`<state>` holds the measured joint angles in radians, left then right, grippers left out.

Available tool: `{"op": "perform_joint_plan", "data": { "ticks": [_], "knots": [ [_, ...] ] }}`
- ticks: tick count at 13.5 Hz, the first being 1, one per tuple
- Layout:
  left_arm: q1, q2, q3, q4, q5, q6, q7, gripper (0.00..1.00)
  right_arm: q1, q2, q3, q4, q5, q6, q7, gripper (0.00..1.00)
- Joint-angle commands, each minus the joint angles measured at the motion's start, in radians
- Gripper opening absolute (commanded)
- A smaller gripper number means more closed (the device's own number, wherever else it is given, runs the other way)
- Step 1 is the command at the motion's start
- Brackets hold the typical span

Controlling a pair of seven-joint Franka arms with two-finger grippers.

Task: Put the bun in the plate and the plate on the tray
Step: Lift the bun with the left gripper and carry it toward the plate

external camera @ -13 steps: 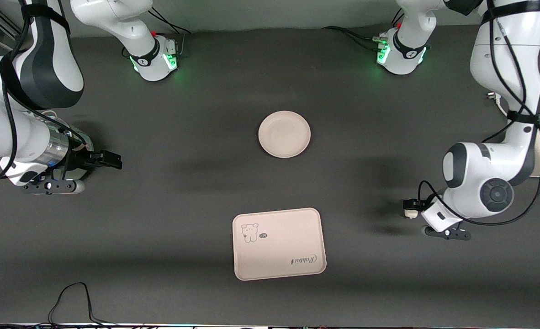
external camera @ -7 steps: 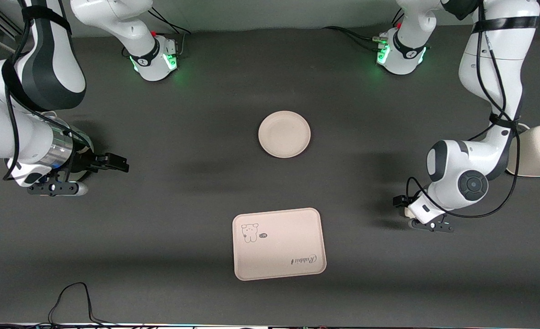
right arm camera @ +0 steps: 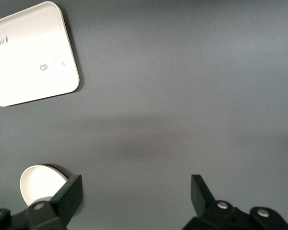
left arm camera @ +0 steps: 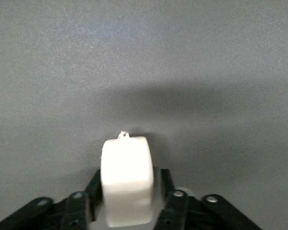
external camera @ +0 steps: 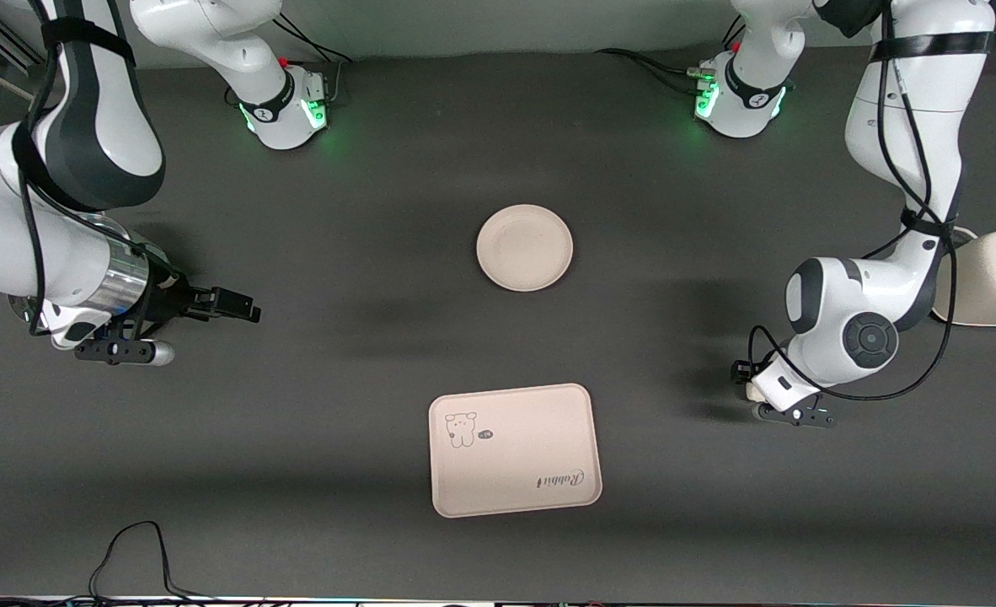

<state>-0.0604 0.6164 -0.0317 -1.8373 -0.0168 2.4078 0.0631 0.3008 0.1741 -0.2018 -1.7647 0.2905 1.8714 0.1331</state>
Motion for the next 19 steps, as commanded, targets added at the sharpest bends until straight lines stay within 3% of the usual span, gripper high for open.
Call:
{"op": "perform_joint_plan", "data": {
  "ticks": [1, 5, 14, 19],
  "knots": [
    [-0.013, -0.023, 0.009, -0.016, -0.009, -0.002, 0.009, 0.14, 0.038, -0.016, -0.008, -0.045, 0.021, 0.034, 0.019, 1.00],
    [-0.024, -0.108, 0.009, -0.010, -0.009, -0.117, -0.005, 0.15, 0.041, -0.016, -0.007, -0.058, 0.024, 0.032, 0.025, 1.00],
    [-0.058, -0.558, 0.006, 0.013, 0.003, -0.654, -0.069, 0.19, 0.078, -0.024, -0.011, -0.081, 0.045, 0.049, 0.025, 1.00],
    [-0.058, -0.690, 0.006, 0.016, 0.009, -0.783, -0.071, 0.19, 0.115, -0.019, -0.007, -0.139, 0.053, 0.133, 0.026, 1.00]
  ]
}}
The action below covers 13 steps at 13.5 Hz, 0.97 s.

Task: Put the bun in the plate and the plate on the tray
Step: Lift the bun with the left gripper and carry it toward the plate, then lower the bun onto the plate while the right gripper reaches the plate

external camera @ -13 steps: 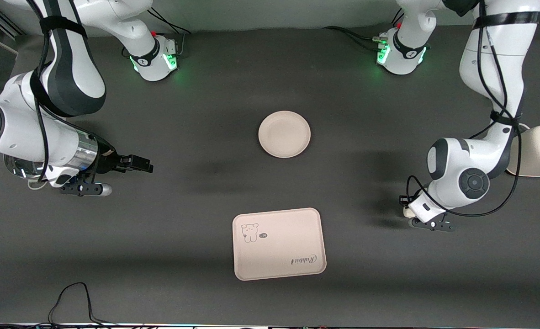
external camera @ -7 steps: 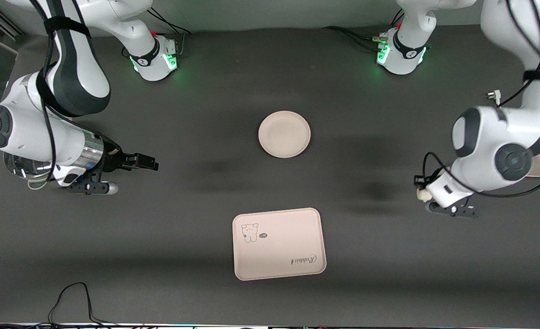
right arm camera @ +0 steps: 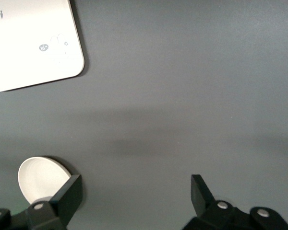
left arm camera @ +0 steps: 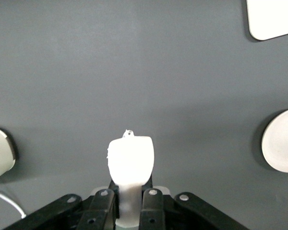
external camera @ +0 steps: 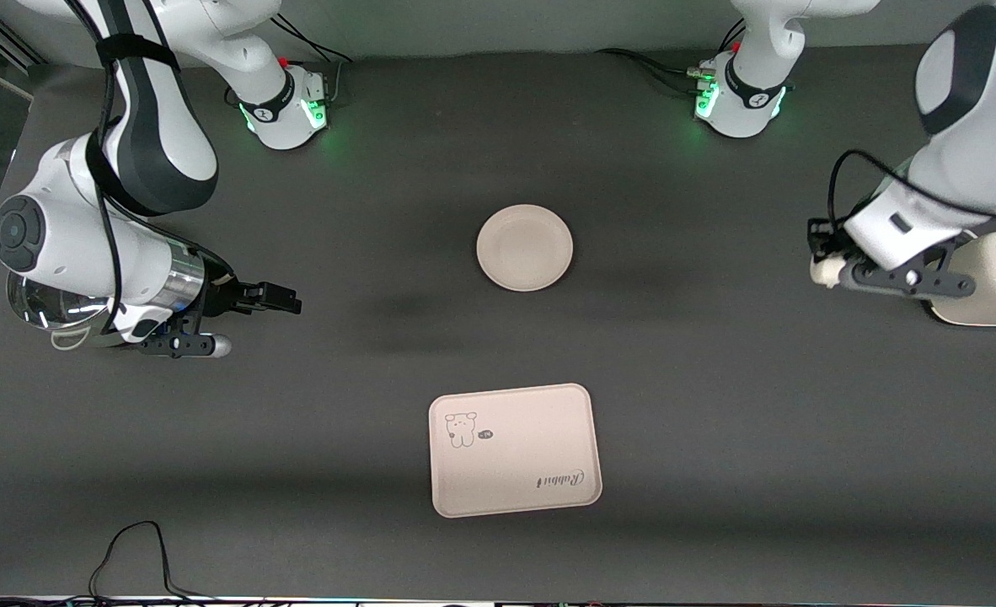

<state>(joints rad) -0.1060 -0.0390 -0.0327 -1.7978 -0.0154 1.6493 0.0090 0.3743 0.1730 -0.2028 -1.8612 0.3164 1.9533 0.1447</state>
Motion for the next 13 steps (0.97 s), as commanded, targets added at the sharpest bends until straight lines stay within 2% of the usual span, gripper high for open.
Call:
{"op": "perform_joint_plan", "data": {
  "ticks": [1, 3, 7, 11, 13],
  "knots": [
    [-0.011, -0.042, 0.007, -0.026, 0.008, -0.034, -0.021, 0.19, 0.046, -0.018, -0.006, -0.047, 0.036, 0.056, 0.015, 1.00],
    [-0.018, -0.056, 0.005, -0.028, 0.006, -0.055, -0.050, 0.19, 0.048, -0.014, -0.006, -0.049, 0.041, 0.058, 0.015, 1.00],
    [-0.108, -0.048, -0.084, -0.035, 0.003, -0.037, -0.291, 0.20, 0.051, -0.007, -0.003, -0.049, 0.058, 0.091, 0.013, 1.00],
    [-0.242, 0.069, -0.162, -0.021, -0.012, 0.090, -0.570, 0.21, 0.109, -0.004, -0.003, -0.052, 0.095, 0.121, 0.026, 1.00],
    [-0.279, 0.158, -0.202, -0.008, -0.014, 0.171, -0.691, 0.21, 0.159, 0.003, -0.003, -0.072, 0.133, 0.189, 0.053, 1.00]
  ]
}}
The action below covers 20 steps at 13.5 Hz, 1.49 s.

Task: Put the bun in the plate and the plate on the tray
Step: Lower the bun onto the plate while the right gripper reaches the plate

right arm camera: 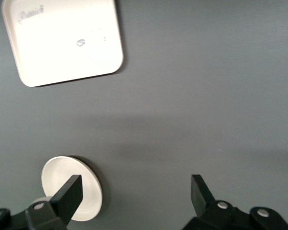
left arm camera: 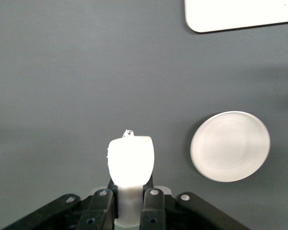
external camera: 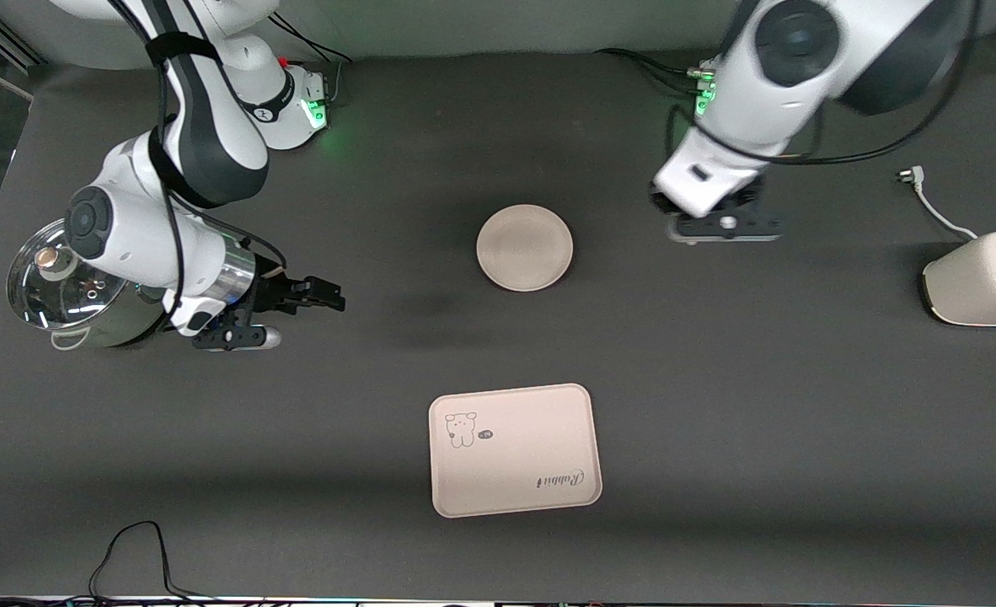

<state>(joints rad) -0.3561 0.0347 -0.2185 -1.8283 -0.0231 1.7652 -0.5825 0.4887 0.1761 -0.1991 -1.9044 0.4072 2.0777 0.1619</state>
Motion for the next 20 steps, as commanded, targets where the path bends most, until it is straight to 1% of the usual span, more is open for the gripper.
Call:
{"op": "perform_joint_plan", "data": {
  "ticks": [1, 3, 4, 7, 9, 11, 13, 14, 15, 16, 17, 18, 19, 20],
  "knots": [
    [-0.030, 0.134, -0.048, 0.035, -0.006, 0.080, -0.146, 0.21, 0.059, 0.000, -0.006, -0.047, 0.044, 0.090, 0.047, 1.00],
    [-0.040, 0.212, -0.100, 0.031, -0.003, 0.176, -0.229, 0.21, 0.073, -0.015, -0.006, -0.077, 0.044, 0.094, 0.048, 1.00],
    [-0.064, 0.259, -0.107, 0.027, 0.000, 0.224, -0.270, 0.21, 0.073, -0.035, -0.006, -0.106, 0.044, 0.096, 0.044, 1.00],
    [-0.127, 0.356, -0.105, -0.009, 0.015, 0.357, -0.344, 0.21, 0.079, -0.024, -0.005, -0.117, 0.047, 0.126, 0.044, 0.99],
    [-0.153, 0.421, -0.107, -0.029, 0.015, 0.431, -0.349, 0.22, 0.100, 0.003, -0.005, -0.122, 0.102, 0.163, 0.030, 0.99],
    [-0.202, 0.486, -0.107, -0.031, 0.015, 0.494, -0.408, 0.23, 0.131, 0.031, -0.005, -0.123, 0.111, 0.182, 0.028, 0.98],
    [-0.250, 0.525, -0.105, -0.048, 0.017, 0.545, -0.427, 0.25, 0.134, 0.059, -0.003, -0.122, 0.130, 0.183, 0.027, 0.95],
    [-0.253, 0.533, -0.107, -0.067, 0.028, 0.574, -0.431, 0.25, 0.145, 0.068, -0.002, -0.122, 0.168, 0.182, -0.005, 0.95],
    [-0.253, 0.533, -0.107, -0.090, 0.032, 0.600, -0.431, 0.25, 0.178, 0.075, -0.003, -0.123, 0.194, 0.182, -0.043, 0.95],
    [-0.253, 0.531, -0.107, -0.104, 0.032, 0.620, -0.431, 0.28, 0.191, 0.097, -0.005, -0.125, 0.196, 0.182, -0.051, 0.95],
    [-0.253, 0.533, -0.107, -0.111, 0.032, 0.625, -0.431, 0.33, 0.201, 0.120, -0.003, -0.125, 0.197, 0.183, -0.053, 0.96],
    [-0.251, 0.531, -0.107, -0.112, 0.032, 0.625, -0.434, 0.48, 0.223, 0.134, -0.003, -0.125, 0.197, 0.189, -0.054, 0.96],
    [-0.250, 0.531, -0.107, -0.112, 0.031, 0.623, -0.436, 0.68, 0.228, 0.141, -0.003, -0.125, 0.199, 0.200, -0.058, 0.96],
    [-0.248, 0.531, -0.107, -0.111, 0.032, 0.623, -0.436, 0.82, 0.228, 0.155, -0.003, -0.125, 0.208, 0.197, -0.082, 0.96]
  ]
}}
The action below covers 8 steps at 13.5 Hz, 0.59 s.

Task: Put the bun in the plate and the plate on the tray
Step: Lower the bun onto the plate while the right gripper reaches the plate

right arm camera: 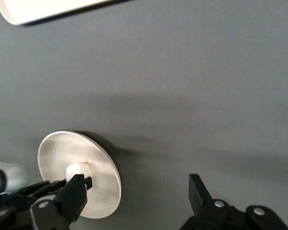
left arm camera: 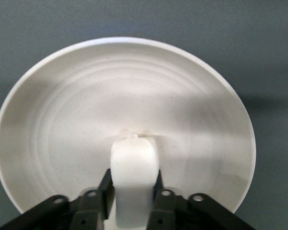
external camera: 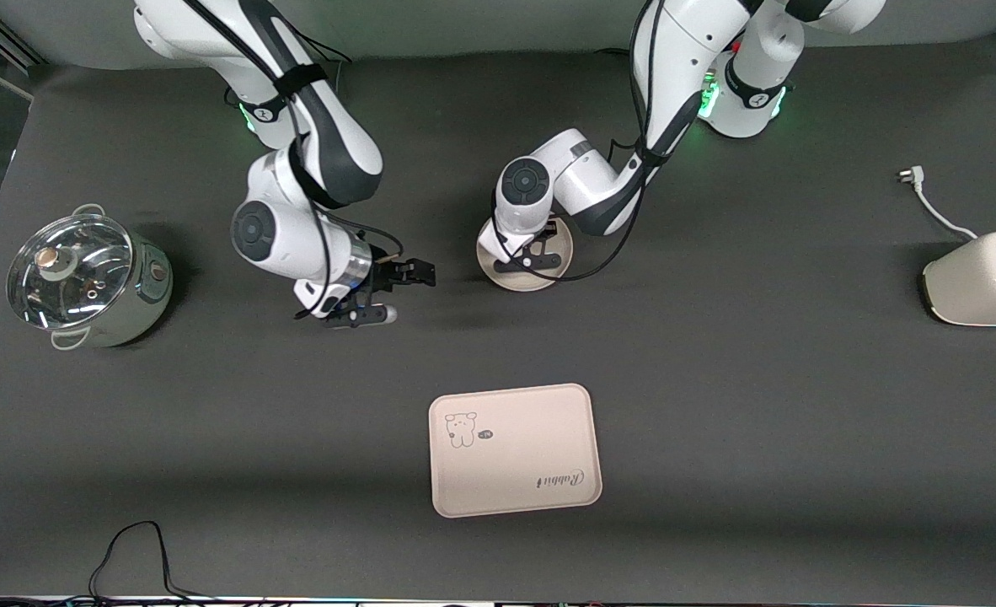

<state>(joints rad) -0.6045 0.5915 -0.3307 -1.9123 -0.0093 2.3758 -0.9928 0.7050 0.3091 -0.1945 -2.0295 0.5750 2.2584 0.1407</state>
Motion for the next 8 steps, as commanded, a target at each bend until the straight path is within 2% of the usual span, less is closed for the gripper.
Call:
{"op": "perform_joint_plan", "data": {
  "ticks": [1, 6, 8],
  "knots": [
    [0.005, -0.029, 0.006, -0.027, 0.019, 0.010, -0.026, 0.99, 0.017, 0.033, -0.008, 0.000, 0.066, 0.017, -0.075, 0.96],
    [0.049, -0.070, 0.010, -0.007, 0.017, -0.019, -0.015, 1.00, 0.148, 0.094, -0.008, -0.026, 0.147, 0.147, -0.073, 0.96],
    [0.087, -0.126, 0.034, 0.041, 0.018, -0.145, 0.005, 1.00, 0.195, 0.116, -0.008, -0.031, 0.152, 0.164, -0.063, 0.96]
  ]
}}
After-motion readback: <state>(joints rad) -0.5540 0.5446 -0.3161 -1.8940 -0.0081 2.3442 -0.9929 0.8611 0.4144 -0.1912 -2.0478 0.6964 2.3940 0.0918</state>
